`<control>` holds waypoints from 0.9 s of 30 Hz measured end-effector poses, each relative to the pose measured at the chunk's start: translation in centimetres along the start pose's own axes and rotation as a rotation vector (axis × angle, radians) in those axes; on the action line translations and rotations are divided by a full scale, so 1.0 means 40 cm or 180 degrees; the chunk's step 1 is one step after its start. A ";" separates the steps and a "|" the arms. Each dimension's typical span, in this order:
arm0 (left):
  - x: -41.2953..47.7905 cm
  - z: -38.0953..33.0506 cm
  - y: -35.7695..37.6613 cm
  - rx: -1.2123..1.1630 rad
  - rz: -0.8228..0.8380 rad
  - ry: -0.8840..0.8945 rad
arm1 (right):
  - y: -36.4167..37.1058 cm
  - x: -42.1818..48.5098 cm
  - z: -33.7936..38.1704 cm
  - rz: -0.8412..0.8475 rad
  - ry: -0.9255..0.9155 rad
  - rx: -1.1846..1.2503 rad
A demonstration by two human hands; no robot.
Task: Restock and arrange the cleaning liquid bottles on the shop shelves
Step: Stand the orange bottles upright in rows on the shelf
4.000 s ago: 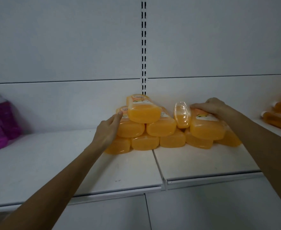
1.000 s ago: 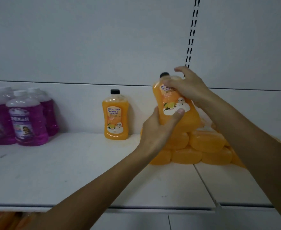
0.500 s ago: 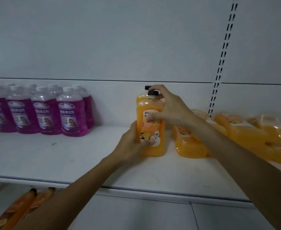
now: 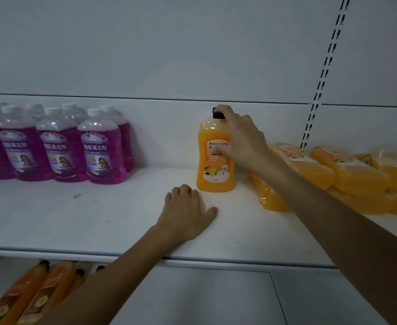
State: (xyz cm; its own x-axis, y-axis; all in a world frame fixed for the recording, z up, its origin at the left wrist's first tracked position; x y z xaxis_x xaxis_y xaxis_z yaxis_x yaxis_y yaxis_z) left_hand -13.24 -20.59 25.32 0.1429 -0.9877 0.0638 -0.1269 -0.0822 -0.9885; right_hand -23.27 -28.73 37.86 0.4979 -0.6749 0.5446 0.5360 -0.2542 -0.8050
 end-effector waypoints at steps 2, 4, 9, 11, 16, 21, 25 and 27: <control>0.000 0.000 0.000 0.0000 0.0007 0.0011 | 0.011 0.011 -0.005 -0.0027 0.0056 -0.0024; 0.000 0.000 -0.001 -0.0015 0.0007 0.0020 | 0.019 0.019 -0.009 -0.0062 0.0073 -0.0045; -0.001 -0.003 0.001 0.0007 0.0042 0.0026 | 0.026 0.030 -0.022 -0.0056 0.0093 0.0029; -0.002 -0.005 -0.004 0.0005 0.0027 0.0034 | 0.027 0.031 -0.023 -0.0050 0.0075 0.0037; -0.013 -0.046 -0.039 -0.0218 -0.0368 0.0426 | 0.014 0.008 -0.055 0.0260 0.0020 0.0826; -0.002 -0.173 -0.052 -0.1001 -0.0322 0.0947 | -0.084 -0.011 -0.202 0.0056 0.0631 0.0607; 0.043 -0.270 -0.040 -0.1530 0.0040 0.1053 | -0.095 -0.044 -0.370 0.0875 0.1549 -0.0166; 0.077 -0.301 -0.030 -0.1712 0.0237 0.0993 | -0.076 -0.059 -0.417 0.1416 0.1750 -0.0423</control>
State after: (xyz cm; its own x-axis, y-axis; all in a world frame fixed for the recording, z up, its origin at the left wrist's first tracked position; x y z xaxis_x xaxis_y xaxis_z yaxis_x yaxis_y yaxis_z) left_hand -24.46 -25.12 28.36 -0.1684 -0.9790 0.1147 -0.6133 0.0129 -0.7897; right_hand -37.44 -37.90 35.10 0.2158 -0.9764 -0.0108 0.2571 0.0674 -0.9640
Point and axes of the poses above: each hand's wrist, its own x-axis towards the middle knuckle, its own y-axis out of the palm, z = x × y, the point moved 6 cm from there along x, towards the middle knuckle, and after that the axes turned 4 degrees about z, right-handed, at the moved point
